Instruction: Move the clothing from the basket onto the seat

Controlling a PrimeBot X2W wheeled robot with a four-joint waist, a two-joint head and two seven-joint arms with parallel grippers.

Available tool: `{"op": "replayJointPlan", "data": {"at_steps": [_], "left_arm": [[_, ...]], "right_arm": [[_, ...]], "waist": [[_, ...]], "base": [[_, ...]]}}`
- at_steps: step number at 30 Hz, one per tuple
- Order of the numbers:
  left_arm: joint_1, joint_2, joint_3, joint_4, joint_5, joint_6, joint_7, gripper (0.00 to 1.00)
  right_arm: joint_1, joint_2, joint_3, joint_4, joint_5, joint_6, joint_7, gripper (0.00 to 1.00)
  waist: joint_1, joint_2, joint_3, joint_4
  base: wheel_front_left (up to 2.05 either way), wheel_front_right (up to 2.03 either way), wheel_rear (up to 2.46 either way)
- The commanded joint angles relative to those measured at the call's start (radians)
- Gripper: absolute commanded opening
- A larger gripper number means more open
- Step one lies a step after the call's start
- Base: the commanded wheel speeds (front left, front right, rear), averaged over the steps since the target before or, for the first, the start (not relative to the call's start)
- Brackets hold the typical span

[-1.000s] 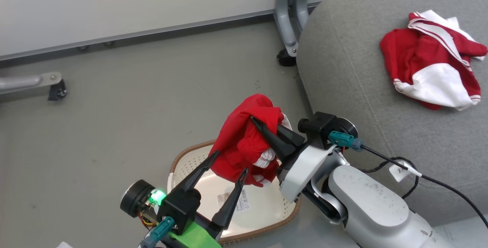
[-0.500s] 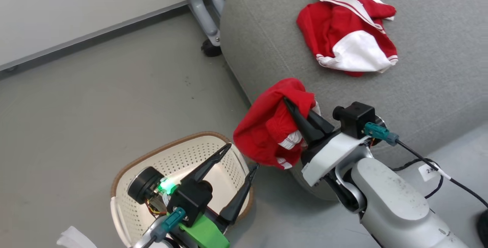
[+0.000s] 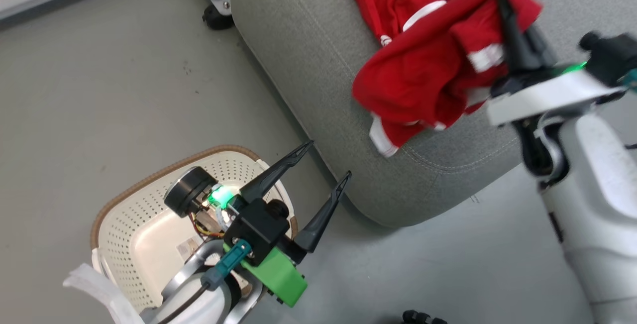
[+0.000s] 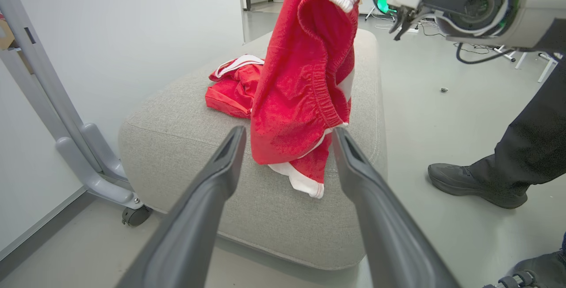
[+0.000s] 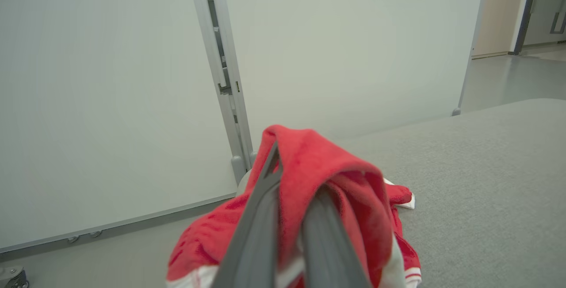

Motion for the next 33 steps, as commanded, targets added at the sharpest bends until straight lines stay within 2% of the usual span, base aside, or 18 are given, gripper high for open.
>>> {"op": "replayJointPlan", "data": {"at_steps": [1, 6, 11, 15, 19, 20, 21, 22, 27, 33], "left_arm": [[-0.035, 0.008, -0.003, -0.007, 0.008, -0.005, 0.002, 1.00], [-0.119, 0.004, -0.028, -0.023, 0.032, -0.009, 0.003, 1.00], [-0.204, -0.021, -0.060, -0.005, 0.053, -0.012, -0.024, 1.00], [-0.248, -0.055, -0.083, 0.022, 0.058, -0.013, -0.063, 1.00], [-0.268, -0.079, -0.097, 0.056, 0.062, -0.009, -0.098, 1.00], [-0.269, -0.083, -0.100, 0.065, 0.062, -0.008, -0.107, 1.00], [-0.271, -0.087, -0.104, 0.072, 0.062, -0.008, -0.115, 1.00], [-0.272, -0.089, -0.108, 0.082, 0.062, -0.008, -0.121, 1.00], [-0.287, -0.096, -0.118, 0.110, 0.061, -0.010, -0.150, 1.00], [-0.299, -0.087, -0.113, 0.136, 0.059, -0.005, -0.179, 1.00]], "right_arm": [[-0.051, -0.019, -0.035, -0.015, -0.010, 0.000, -0.005, 0.00], [-0.209, -0.114, -0.149, -0.001, -0.047, 0.000, -0.004, 0.00], [-0.374, -0.228, -0.234, 0.057, -0.057, 0.000, -0.002, 0.00], [-0.445, -0.310, -0.260, 0.127, -0.057, 0.000, -0.003, 0.00], [-0.444, -0.347, -0.237, 0.242, -0.048, -0.001, -0.003, 0.00], [-0.435, -0.343, -0.237, 0.278, -0.039, -0.001, -0.003, 0.31], [-0.426, -0.337, -0.238, 0.313, -0.031, -0.001, -0.003, 0.68], [-0.416, -0.330, -0.237, 0.346, -0.026, -0.001, -0.004, 1.00], [-0.343, -0.295, -0.290, 0.402, -0.001, -0.001, -0.004, 1.00], [-0.193, -0.222, -0.396, 0.313, -0.026, -0.001, -0.004, 1.00]], "waist": [[0.0000, -0.0001, 0.098, 0.029], [0.0000, -0.0001, 0.192, 0.089], [0.0000, -0.0001, 0.284, 0.179], [0.0000, -0.0001, 0.342, 0.257], [0.0000, -0.0001, 0.380, 0.306], [0.0000, -0.0001, 0.385, 0.314], [0.0000, -0.0001, 0.389, 0.320], [0.0000, -0.0001, 0.393, 0.325], [0.0000, -0.0001, 0.400, 0.335], [0.0000, -0.0001, 0.364, 0.323]], "base": [[0.00, 0.00, 0.00], [0.00, 0.00, 0.00], [0.00, 0.00, 0.00], [0.00, 0.00, 0.00], [0.00, 0.00, 0.00], [0.00, 0.00, 0.00], [0.00, 0.00, 0.00], [0.00, 0.00, 0.00], [0.00, 0.00, 0.00], [0.00, 0.00, 0.00]]}}
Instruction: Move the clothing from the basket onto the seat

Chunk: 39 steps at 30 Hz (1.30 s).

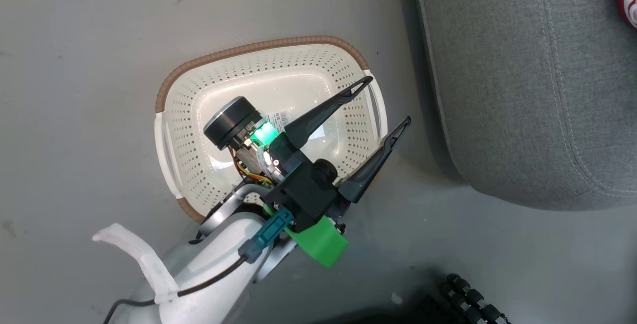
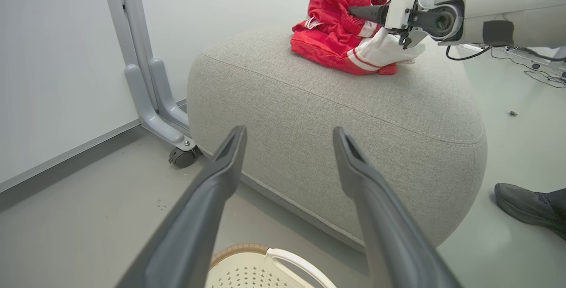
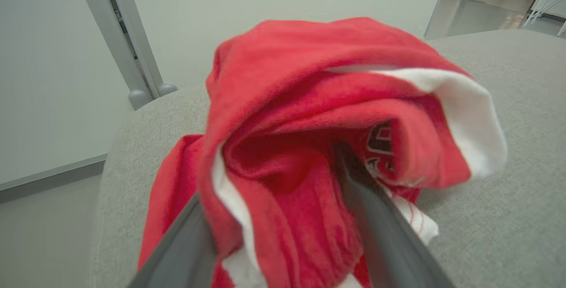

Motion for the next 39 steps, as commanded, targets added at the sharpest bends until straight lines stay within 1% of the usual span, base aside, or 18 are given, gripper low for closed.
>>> {"op": "replayJointPlan", "data": {"at_steps": [1, 7, 10, 14, 16, 21, 29, 34, 39], "left_arm": [[-0.014, 0.002, 0.004, 0.006, -0.007, 0.007, -0.011, 1.00], [0.035, 0.008, 0.026, 0.045, -0.028, 0.038, -0.045, 1.00], [0.061, 0.006, 0.043, 0.065, -0.047, 0.057, -0.065, 1.00], [0.094, 0.002, 0.070, 0.082, -0.083, 0.075, -0.092, 1.00], [0.110, 0.003, 0.096, 0.087, -0.095, 0.091, -0.104, 1.00], [0.155, 0.009, 0.168, 0.098, -0.134, 0.132, -0.119, 1.00], [0.256, 0.019, 0.307, 0.094, -0.163, 0.197, -0.121, 1.00], [0.338, 0.018, 0.419, 0.078, -0.182, 0.218, -0.122, 1.00], [0.423, 0.003, 0.514, 0.068, -0.195, 0.226, -0.122, 1.00]], "right_arm": [[0.046, 0.010, -0.027, -0.029, -0.016, -0.001, -0.003, 1.00], [0.208, 0.096, -0.105, -0.161, -0.084, -0.001, -0.003, 1.00], [0.280, 0.136, -0.122, -0.214, -0.121, -0.001, -0.003, 1.00], [0.378, 0.185, -0.138, -0.322, -0.165, -0.001, -0.003, 1.00], [0.425, 0.212, -0.137, -0.377, -0.187, -0.001, -0.003, 1.00], [0.531, 0.267, -0.095, -0.486, -0.242, -0.001, -0.003, 1.00], [0.649, 0.310, 0.027, -0.606, -0.281, -0.001, 0.016, 1.00], [0.703, 0.329, 0.090, -0.664, -0.286, -0.001, 0.043, 1.00], [0.743, 0.341, 0.126, -0.686, -0.303, -0.001, 0.066, 1.00]], "waist": [[-0.0002, -0.0001, -0.024, -0.006], [-0.0002, -0.0001, -0.113, -0.013], [-0.0002, -0.0001, -0.166, -0.004], [-0.0002, -0.0001, -0.233, 0.020], [-0.0002, -0.0001, -0.263, 0.034], [-0.0002, -0.0001, -0.335, 0.071], [-0.0002, -0.0001, -0.416, 0.129], [-0.0002, -0.0001, -0.453, 0.165], [-0.0002, -0.0001, -0.492, 0.189]], "base": [[0.00, 0.00, 0.00], [0.00, 0.00, 0.00], [0.00, 0.00, 0.00], [0.00, 0.00, 0.00], [0.00, 0.00, 0.00], [0.00, 0.00, 0.00], [0.00, 0.00, 0.00], [0.00, 0.00, 0.00], [0.00, 0.00, 0.00]]}}
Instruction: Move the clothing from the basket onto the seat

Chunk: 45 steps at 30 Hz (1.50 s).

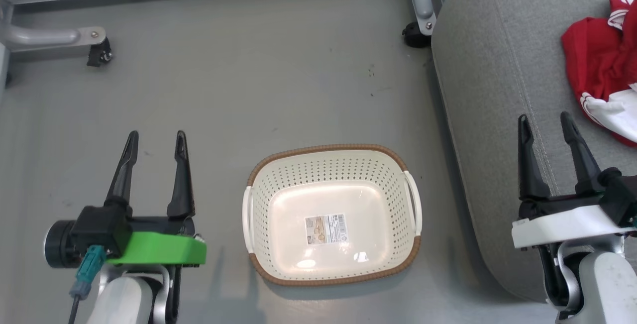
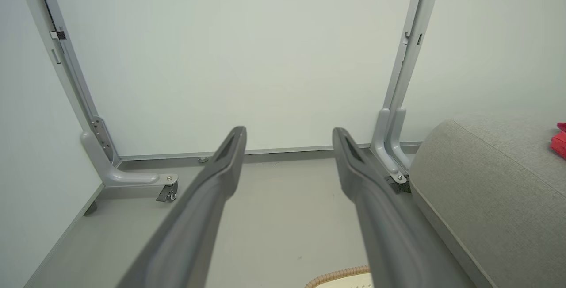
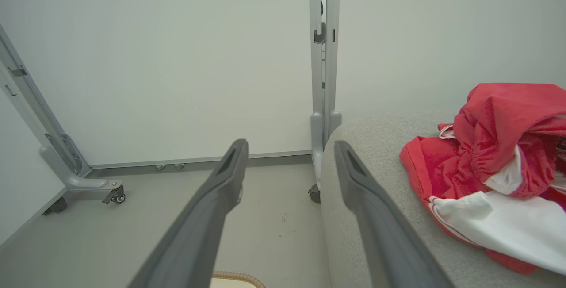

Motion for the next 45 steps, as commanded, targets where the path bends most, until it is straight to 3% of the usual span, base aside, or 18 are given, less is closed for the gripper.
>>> {"op": "replayJointPlan", "data": {"at_steps": [1, 7, 19, 45], "left_arm": [[0.036, -0.005, 0.022, -0.001, -0.008, 0.000, -0.003, 1.00], [0.124, -0.030, 0.076, 0.004, 0.010, -0.032, -0.002, 1.00], [0.209, -0.072, 0.090, 0.066, 0.076, -0.085, -0.002, 1.00], [0.189, -0.117, 0.151, 0.135, 0.145, -0.148, -0.002, 1.00]], "right_arm": [[0.027, 0.004, 0.006, -0.008, -0.008, -0.001, 0.006, 1.00], [0.083, 0.016, 0.030, -0.023, -0.018, -0.001, 0.031, 1.00], [0.182, 0.033, 0.049, -0.039, -0.033, -0.001, 0.077, 1.00], [0.201, 0.049, 0.054, -0.039, -0.029, -0.001, 0.084, 1.00]], "waist": [[0.0001, 0.0000, -0.046, 0.036], [0.0001, 0.0000, -0.098, 0.045], [0.0001, 0.0000, -0.173, 0.041], [0.0001, 0.0000, -0.191, 0.038]], "base": [[0.00, 0.00, 0.00], [0.00, 0.00, 0.00], [0.00, 0.00, 0.00], [0.00, 0.00, 0.00]]}}
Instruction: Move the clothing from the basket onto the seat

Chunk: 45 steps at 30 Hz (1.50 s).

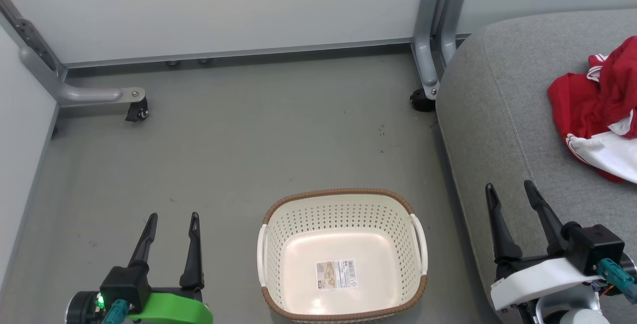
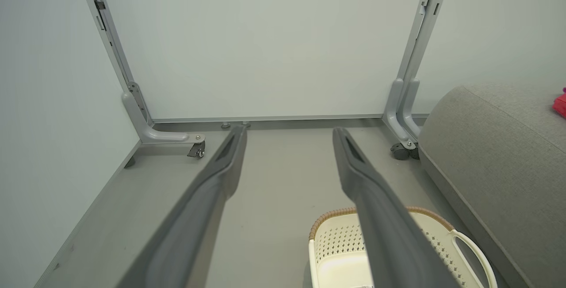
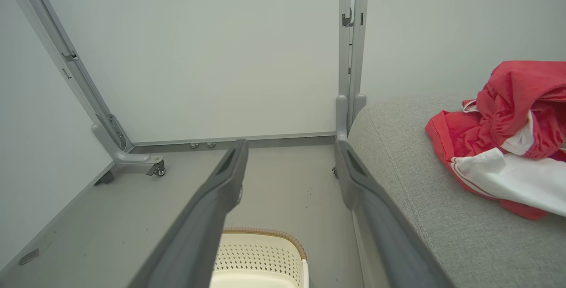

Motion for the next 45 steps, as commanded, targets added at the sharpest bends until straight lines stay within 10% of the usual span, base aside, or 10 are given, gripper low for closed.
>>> {"op": "replayJointPlan", "data": {"at_steps": [1, 2, 3, 45], "left_arm": [[-0.015, 0.000, 0.007, 0.004, 0.009, -0.004, 0.000, 1.00], [-0.017, 0.001, 0.006, 0.006, 0.015, -0.006, 0.000, 1.00], [-0.003, -0.001, 0.002, 0.005, 0.011, -0.001, 0.000, 0.00], [-0.061, -0.020, 0.093, 0.046, -0.637, -0.040, 0.170, 0.00]], "right_arm": [[0.003, -0.002, 0.000, 0.003, 0.002, -0.001, -0.002, 1.00], [0.001, -0.002, -0.001, 0.003, 0.005, -0.001, -0.001, 1.00], [0.000, 0.001, -0.001, 0.001, 0.003, 0.000, 0.000, 0.00], [-0.084, -0.024, -0.008, 0.149, 0.691, 0.000, 0.070, 0.00]], "waist": [[0.0000, 0.0000, 0.002, 0.001], [0.0000, 0.0000, 0.003, 0.001], [0.0000, 0.0000, 0.003, 0.001], [0.0000, 0.0000, -0.018, -0.002]], "base": [[0.00, 0.00, 0.00], [0.00, 0.00, 0.00], [0.00, 0.00, 0.00], [0.00, 0.00, 0.00]]}}
